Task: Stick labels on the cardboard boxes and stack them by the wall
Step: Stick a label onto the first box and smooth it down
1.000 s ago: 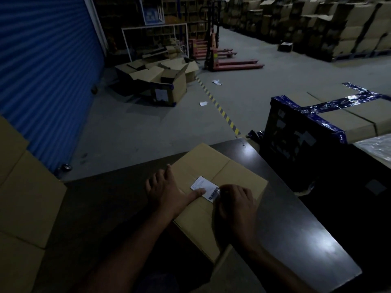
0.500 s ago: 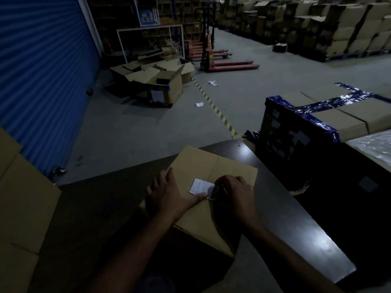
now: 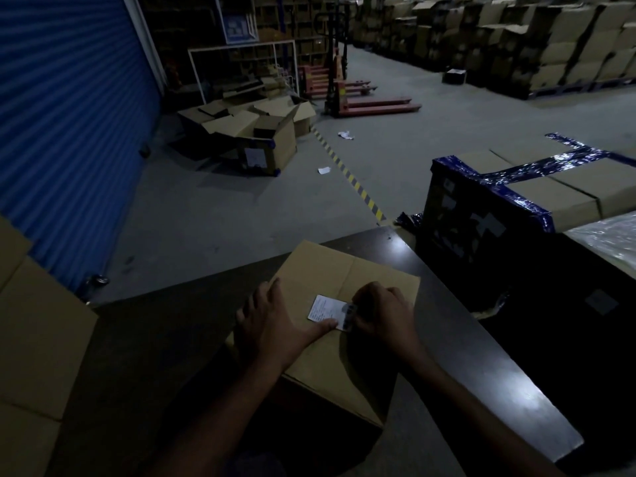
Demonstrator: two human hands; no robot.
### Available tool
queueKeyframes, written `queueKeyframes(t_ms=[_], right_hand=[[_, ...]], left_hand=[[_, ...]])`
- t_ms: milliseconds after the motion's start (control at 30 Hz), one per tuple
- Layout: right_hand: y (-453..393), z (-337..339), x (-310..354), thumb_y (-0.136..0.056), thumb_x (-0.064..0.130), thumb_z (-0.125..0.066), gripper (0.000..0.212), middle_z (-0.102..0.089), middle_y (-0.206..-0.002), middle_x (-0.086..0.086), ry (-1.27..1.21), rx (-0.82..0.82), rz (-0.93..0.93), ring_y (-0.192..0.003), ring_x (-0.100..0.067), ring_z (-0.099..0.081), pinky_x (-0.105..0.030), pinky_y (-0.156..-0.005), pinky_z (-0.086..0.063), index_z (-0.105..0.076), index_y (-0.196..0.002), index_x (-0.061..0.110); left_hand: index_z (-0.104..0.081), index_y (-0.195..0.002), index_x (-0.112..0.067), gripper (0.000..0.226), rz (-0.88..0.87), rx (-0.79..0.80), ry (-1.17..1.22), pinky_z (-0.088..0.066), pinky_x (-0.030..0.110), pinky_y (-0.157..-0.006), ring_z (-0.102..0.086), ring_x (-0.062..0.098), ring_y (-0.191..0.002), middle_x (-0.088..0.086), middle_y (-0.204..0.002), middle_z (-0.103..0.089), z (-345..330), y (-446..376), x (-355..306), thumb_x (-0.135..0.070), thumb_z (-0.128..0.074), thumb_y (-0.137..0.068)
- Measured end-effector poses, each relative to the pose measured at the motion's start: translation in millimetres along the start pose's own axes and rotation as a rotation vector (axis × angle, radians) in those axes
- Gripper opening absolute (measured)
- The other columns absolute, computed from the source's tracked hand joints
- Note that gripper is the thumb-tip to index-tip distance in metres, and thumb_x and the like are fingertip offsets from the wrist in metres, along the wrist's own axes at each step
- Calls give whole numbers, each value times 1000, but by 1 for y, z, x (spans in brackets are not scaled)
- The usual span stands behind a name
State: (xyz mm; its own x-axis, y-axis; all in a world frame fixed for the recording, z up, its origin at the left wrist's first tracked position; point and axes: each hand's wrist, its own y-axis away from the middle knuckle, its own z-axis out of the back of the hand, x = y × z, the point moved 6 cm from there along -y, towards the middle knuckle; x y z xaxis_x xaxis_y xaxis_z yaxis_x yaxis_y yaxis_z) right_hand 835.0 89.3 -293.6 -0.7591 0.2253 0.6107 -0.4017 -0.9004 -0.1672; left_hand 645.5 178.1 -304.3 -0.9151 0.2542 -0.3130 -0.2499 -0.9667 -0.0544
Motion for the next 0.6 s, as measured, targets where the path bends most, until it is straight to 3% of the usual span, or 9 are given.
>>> queueKeyframes(t_ms=[167, 267, 333, 467, 600], right_hand=[[-15, 0, -4, -76, 23, -76, 25, -68, -93, 8, -69, 89, -34, -100, -20, -61, -32, -79, -40, -56, -89, 30], [-20, 1, -5, -77, 25, -77, 28, -72, -101, 4, -70, 128, -44, -102, -19, -65, -36, -87, -47, -64, -102, 25], [-21, 1, -2, -79, 36, -77, 41, -72, -106, 1, -34, 137, -29, -103, -19, -65, -31, -84, -46, -65, -114, 20], [-20, -8, 9, -81, 54, -68, 44, -63, -116, -3, 256, 168, -29, -112, -29, -50, -31, -75, -28, -63, -114, 25], [-26, -8, 8, -85, 54, -65, 32, -66, -110, -2, 184, 257, -118, -113, -29, -51, -32, -80, -32, -67, -101, 27]], left_hand=[[-26, -152, -23, 145, 0, -4, -8, -27, 47, -112, -33, 25, -140, 3, -155, -32, 3, 1, 0, -110, -26, -36], [-25, -152, -23, 142, 4, 10, -6, -26, 47, -113, -31, 25, -141, 3, -156, -30, 3, 1, 0, -108, -29, -38], [-24, -152, -23, 143, -2, 16, 0, -27, 47, -114, -31, 25, -142, 3, -157, -30, 2, 1, -1, -109, -29, -39], [-24, -153, -23, 140, -21, 14, 0, -26, 46, -113, -30, 24, -142, 2, -157, -29, 3, 1, -2, -107, -29, -41], [-23, -155, -24, 128, -38, 60, 23, -22, 48, -115, -26, 25, -145, 3, -161, -23, 1, -1, 0, -104, -21, -55]])
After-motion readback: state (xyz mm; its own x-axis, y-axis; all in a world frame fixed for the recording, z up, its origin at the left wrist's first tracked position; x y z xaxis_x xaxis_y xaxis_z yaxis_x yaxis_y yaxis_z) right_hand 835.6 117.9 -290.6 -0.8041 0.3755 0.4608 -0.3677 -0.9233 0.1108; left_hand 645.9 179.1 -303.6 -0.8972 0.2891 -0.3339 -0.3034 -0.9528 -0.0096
